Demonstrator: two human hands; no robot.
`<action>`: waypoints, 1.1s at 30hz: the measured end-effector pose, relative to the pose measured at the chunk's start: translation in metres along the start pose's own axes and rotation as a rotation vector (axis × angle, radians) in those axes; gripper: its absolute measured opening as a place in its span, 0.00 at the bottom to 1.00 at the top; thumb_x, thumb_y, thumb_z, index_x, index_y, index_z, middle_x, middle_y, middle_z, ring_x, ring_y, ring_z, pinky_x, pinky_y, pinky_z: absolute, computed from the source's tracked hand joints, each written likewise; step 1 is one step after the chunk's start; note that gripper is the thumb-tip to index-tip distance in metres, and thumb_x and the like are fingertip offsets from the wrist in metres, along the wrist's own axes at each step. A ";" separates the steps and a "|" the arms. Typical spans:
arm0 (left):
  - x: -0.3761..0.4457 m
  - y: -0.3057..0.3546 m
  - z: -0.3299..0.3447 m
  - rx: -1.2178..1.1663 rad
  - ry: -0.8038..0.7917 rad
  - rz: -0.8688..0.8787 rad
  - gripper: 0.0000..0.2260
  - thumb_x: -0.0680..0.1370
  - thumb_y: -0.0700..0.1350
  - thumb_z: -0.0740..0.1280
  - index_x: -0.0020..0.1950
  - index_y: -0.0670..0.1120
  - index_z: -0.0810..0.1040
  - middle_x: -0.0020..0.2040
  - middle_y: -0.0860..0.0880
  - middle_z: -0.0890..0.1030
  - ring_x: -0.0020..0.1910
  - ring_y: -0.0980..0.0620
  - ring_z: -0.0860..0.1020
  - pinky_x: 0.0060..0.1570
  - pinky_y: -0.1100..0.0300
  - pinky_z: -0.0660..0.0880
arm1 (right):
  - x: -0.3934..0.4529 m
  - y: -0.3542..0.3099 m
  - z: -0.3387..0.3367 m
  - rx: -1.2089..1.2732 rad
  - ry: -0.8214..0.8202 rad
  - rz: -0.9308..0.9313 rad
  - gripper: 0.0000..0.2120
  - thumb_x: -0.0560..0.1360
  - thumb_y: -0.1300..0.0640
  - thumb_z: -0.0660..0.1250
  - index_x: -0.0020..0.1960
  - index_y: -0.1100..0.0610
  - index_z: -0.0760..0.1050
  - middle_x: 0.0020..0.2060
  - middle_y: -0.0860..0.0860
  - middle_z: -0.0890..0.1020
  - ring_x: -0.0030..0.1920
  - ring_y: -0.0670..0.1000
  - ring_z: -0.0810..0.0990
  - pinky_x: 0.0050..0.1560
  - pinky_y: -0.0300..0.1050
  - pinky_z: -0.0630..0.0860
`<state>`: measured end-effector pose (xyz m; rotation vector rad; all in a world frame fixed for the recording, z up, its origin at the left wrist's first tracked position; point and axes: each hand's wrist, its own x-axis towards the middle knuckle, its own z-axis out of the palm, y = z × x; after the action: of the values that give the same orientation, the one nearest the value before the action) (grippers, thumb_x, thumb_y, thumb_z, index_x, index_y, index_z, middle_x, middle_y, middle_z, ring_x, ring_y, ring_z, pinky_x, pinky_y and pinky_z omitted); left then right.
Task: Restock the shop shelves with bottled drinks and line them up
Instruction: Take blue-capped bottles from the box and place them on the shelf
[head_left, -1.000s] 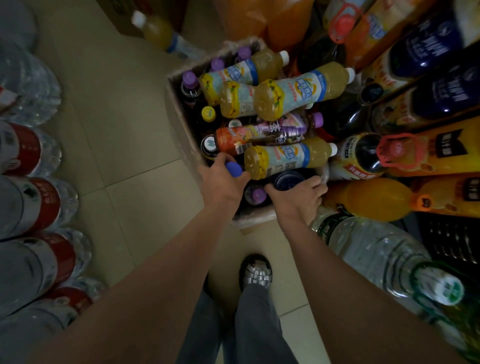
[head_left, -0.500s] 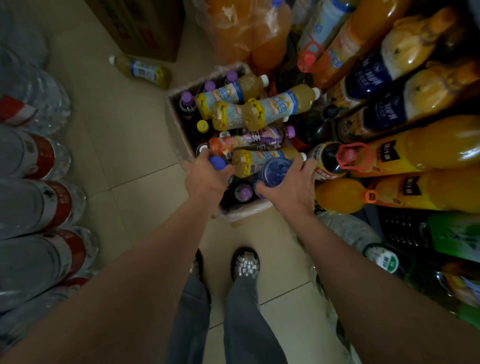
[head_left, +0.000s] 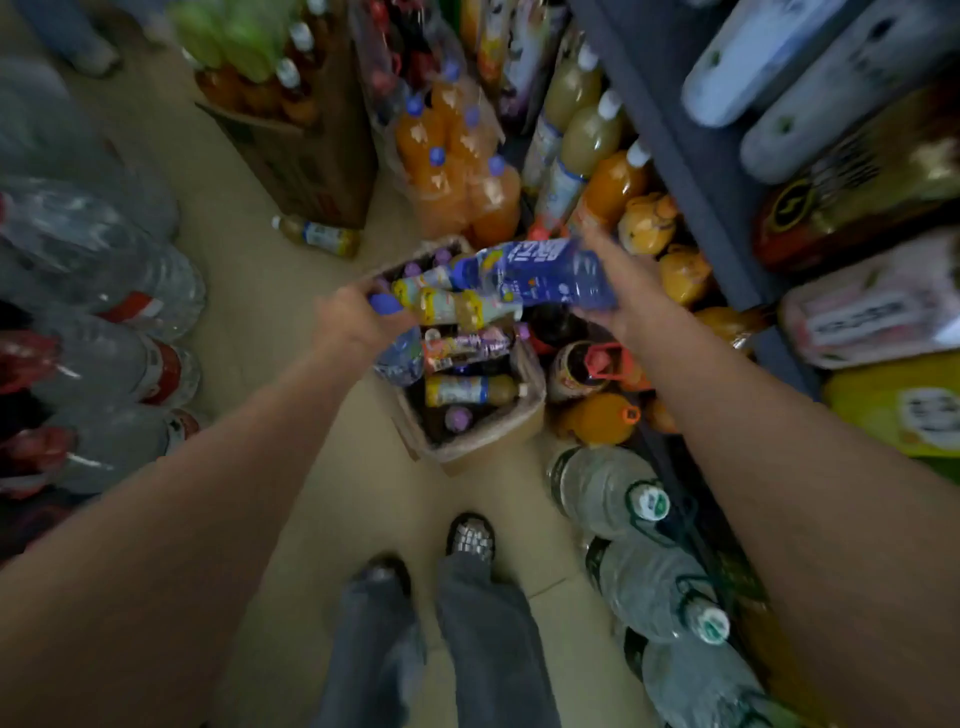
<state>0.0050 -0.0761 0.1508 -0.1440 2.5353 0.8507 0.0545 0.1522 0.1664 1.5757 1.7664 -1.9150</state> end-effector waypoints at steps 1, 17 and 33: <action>-0.007 0.013 -0.013 0.017 0.005 0.027 0.19 0.73 0.48 0.70 0.61 0.41 0.75 0.58 0.40 0.77 0.59 0.41 0.74 0.55 0.54 0.69 | -0.017 -0.014 -0.012 0.107 -0.090 0.028 0.23 0.70 0.41 0.68 0.56 0.55 0.74 0.46 0.52 0.84 0.44 0.51 0.82 0.37 0.47 0.79; -0.315 0.262 -0.219 0.243 -0.257 0.932 0.08 0.68 0.49 0.69 0.41 0.45 0.77 0.34 0.45 0.74 0.36 0.49 0.71 0.27 0.72 0.65 | -0.387 -0.058 -0.222 0.720 -0.612 -0.579 0.53 0.51 0.52 0.82 0.71 0.61 0.63 0.58 0.59 0.77 0.51 0.54 0.81 0.49 0.47 0.80; -0.761 0.390 -0.137 0.374 -0.455 1.607 0.04 0.72 0.47 0.70 0.42 0.46 0.81 0.33 0.47 0.74 0.27 0.59 0.68 0.26 0.67 0.64 | -0.684 0.102 -0.532 0.169 0.716 -0.974 0.29 0.61 0.72 0.76 0.54 0.57 0.67 0.49 0.56 0.78 0.47 0.47 0.79 0.51 0.44 0.77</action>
<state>0.5353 0.1211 0.8069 2.0944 1.8828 0.6523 0.7527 0.1655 0.6892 1.7722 3.2133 -1.9404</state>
